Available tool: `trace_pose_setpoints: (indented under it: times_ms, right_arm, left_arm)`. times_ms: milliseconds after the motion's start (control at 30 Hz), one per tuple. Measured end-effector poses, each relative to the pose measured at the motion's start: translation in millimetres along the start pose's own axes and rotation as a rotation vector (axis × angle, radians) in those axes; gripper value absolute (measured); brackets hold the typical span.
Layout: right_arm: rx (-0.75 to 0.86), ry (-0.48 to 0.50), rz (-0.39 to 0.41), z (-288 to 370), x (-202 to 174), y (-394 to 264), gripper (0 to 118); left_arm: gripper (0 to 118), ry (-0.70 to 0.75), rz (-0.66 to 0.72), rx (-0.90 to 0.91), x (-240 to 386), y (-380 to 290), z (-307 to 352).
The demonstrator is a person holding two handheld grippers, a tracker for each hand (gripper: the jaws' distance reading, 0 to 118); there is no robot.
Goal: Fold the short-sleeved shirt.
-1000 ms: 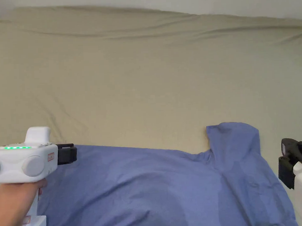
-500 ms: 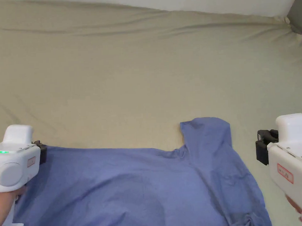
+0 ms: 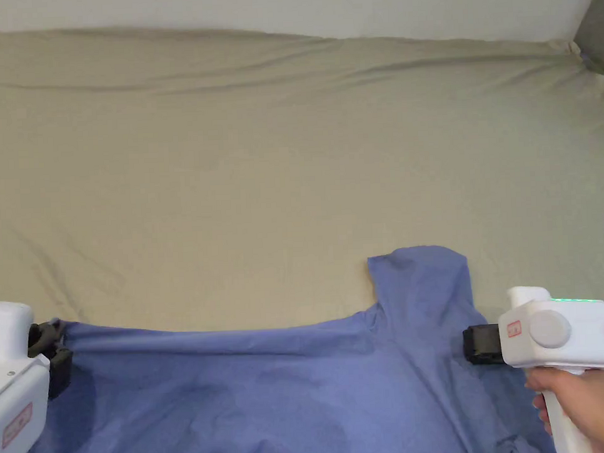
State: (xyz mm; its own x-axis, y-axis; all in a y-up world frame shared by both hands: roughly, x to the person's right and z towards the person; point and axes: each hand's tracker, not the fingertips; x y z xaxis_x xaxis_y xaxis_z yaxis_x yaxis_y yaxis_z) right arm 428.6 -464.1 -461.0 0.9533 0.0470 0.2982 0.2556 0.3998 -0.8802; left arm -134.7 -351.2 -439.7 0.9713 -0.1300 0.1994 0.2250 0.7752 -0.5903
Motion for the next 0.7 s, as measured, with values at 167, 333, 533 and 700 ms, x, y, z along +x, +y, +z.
trace_pose_setpoints:
  times_ms: [167,333,533,700]
  right_arm:
    - [0.043,0.11,0.116,57,-40,-8,3]
    - [0.119,0.075,0.19,74,-20,16,2]
    - [0.138,0.201,0.177,155,-8,12,2]
    - [0.086,0.193,0.233,203,3,-14,2]
  left_arm:
    - [0,0.02,-0.008,-0.051,-10,-17,-16]
    - [0,0.038,0.036,-0.023,-21,-3,-3]
    - [0,0.034,0.046,-0.001,-41,13,37]
    - [0,0.016,0.02,-0.071,-57,-4,67]
